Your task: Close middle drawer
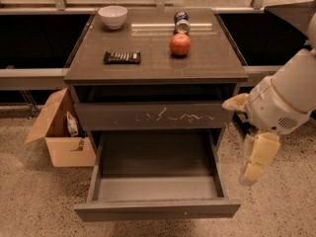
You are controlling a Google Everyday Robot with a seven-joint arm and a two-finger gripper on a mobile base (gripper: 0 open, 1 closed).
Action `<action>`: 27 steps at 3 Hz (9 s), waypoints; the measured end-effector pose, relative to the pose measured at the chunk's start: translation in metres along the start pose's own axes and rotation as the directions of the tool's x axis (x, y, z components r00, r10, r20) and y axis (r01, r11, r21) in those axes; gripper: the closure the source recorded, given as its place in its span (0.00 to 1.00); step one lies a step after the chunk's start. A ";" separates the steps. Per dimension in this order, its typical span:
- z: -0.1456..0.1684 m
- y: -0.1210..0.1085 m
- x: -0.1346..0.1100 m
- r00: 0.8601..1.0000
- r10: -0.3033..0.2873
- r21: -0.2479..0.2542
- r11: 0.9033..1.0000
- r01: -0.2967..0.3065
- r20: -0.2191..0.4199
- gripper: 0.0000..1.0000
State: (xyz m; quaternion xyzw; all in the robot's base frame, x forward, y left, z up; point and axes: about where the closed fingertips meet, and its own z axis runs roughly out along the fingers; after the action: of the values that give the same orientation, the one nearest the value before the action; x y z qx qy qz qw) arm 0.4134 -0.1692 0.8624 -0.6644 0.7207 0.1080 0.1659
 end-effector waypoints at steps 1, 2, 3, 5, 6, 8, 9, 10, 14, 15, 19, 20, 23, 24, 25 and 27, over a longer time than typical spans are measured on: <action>0.052 0.022 -0.001 0.998 -0.008 -0.104 0.994 0.015 0.066 0.00; 0.057 0.026 0.000 0.998 -0.006 -0.117 0.993 0.014 0.064 0.00; 0.068 0.024 0.002 0.998 -0.018 -0.128 0.991 0.026 0.068 0.00; 0.211 0.028 0.041 0.993 -0.072 -0.279 0.955 0.097 0.097 0.00; 0.256 0.033 0.054 0.988 -0.082 -0.309 0.943 0.120 0.132 0.00; 0.337 0.048 0.079 0.988 -0.050 -0.334 0.938 0.097 0.146 0.43; 0.367 0.054 0.085 0.988 -0.029 -0.350 0.933 0.081 0.153 0.64; 0.370 0.055 0.085 0.988 -0.026 -0.352 0.933 0.079 0.155 0.88; 0.426 0.076 0.114 1.000 -0.027 -0.340 0.940 0.026 0.003 0.84; 0.434 0.066 0.128 1.000 0.005 -0.296 0.955 0.002 0.023 0.60; 0.439 0.028 0.151 0.996 0.012 -0.236 0.972 0.008 0.085 0.00; 0.437 0.011 0.152 0.991 -0.007 -0.226 0.973 0.037 0.133 0.00; 0.417 0.010 0.140 0.978 -0.112 -0.198 0.969 0.147 0.178 0.66; 0.410 -0.011 0.150 0.980 -0.111 -0.169 0.976 0.139 0.166 0.89; 0.410 -0.033 0.163 0.983 -0.098 -0.155 0.980 0.122 0.153 1.00; 0.415 -0.050 0.173 0.985 -0.084 -0.141 0.984 0.105 0.150 0.58</action>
Offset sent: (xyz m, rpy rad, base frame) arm -0.0140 0.0189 -0.0411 0.0602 0.0720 0.0468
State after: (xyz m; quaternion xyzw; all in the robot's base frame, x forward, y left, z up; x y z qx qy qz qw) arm 0.4925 -0.1776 0.4169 -0.6991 0.6643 0.2007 0.1722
